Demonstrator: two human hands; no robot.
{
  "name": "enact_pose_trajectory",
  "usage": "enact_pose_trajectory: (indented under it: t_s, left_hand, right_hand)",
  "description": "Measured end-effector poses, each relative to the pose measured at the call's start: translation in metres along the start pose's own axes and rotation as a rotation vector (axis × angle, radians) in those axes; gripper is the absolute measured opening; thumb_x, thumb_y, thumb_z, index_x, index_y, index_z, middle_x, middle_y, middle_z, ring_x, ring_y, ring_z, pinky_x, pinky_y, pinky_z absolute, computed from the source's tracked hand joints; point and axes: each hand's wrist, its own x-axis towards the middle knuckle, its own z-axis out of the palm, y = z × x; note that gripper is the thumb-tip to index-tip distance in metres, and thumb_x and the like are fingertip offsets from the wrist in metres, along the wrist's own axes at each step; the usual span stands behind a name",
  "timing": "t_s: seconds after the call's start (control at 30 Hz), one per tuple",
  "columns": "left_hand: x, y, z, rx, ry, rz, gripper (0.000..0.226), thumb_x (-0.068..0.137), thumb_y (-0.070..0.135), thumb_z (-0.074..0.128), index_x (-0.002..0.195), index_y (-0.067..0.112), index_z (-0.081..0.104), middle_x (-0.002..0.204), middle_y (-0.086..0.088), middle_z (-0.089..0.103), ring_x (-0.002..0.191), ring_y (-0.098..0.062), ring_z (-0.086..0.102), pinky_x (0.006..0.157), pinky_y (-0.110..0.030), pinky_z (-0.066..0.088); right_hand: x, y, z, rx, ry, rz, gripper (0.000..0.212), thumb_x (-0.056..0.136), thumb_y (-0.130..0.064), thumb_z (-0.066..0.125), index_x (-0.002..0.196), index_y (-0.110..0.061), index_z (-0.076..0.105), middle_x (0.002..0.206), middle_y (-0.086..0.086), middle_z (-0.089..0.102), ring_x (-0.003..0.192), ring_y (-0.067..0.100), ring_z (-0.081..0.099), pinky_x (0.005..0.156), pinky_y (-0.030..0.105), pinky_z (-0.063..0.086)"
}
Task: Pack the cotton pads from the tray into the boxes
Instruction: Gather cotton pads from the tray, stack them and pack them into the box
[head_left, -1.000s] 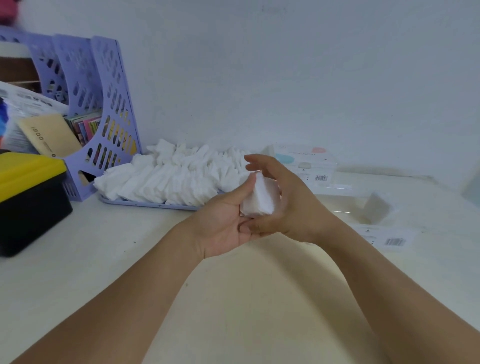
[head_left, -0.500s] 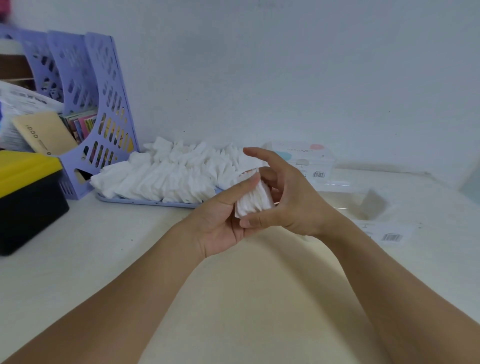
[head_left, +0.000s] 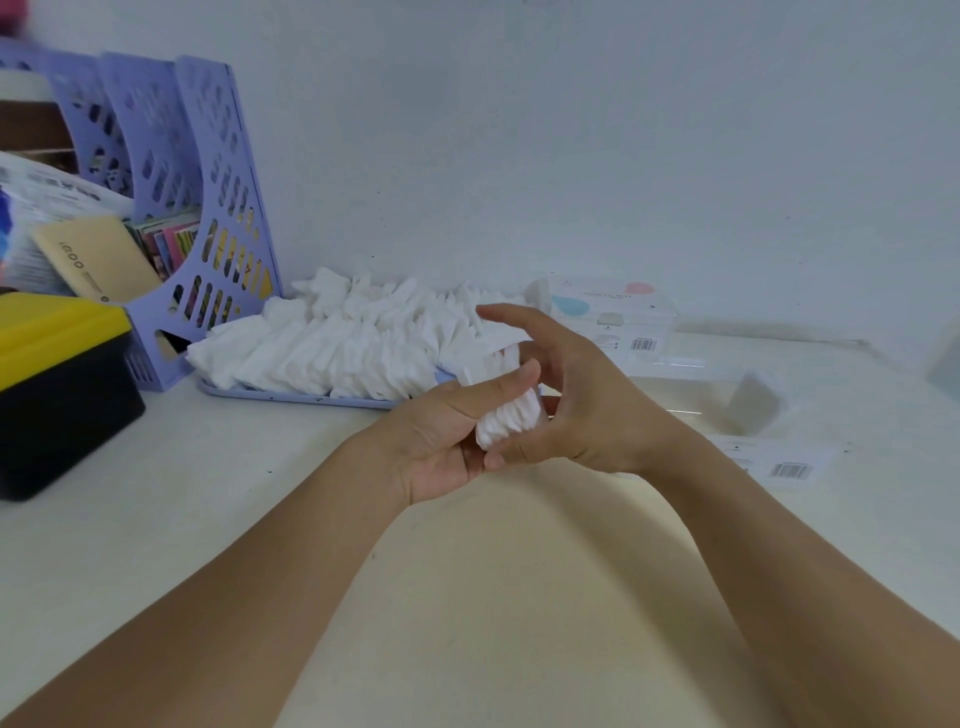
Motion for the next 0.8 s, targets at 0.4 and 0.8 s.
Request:
enact_pose_trajectory:
  t_s: [0.4, 0.8]
  left_hand:
    - [0.0017, -0.0009, 0.0012, -0.106, -0.008, -0.037, 0.047, 0.076, 0.034, 0.073, 0.118, 0.011, 0.07, 0.112, -0.006, 0.07, 0.087, -0.017, 0.072, 0.057, -0.026, 0.058]
    - [0.001, -0.0032, 0.001, -0.079, -0.084, -0.008, 0.034, 0.081, 0.023, 0.064, 0.11, 0.006, 0.067, 0.092, -0.005, 0.074, 0.072, -0.011, 0.072, 0.048, -0.018, 0.051]
  right_hand:
    - [0.0015, -0.0005, 0.004, -0.066, 0.016, -0.026, 0.118, 0.056, -0.009, 0.097, 0.151, -0.037, 0.034, 0.124, -0.004, 0.06, 0.116, 0.012, 0.06, 0.093, 0.033, 0.055]
    - [0.002, 0.0034, 0.0069, -0.064, 0.01, -0.056, 0.099, 0.063, -0.007, 0.095, 0.146, -0.025, 0.045, 0.128, -0.006, 0.061, 0.117, 0.012, 0.06, 0.098, 0.033, 0.053]
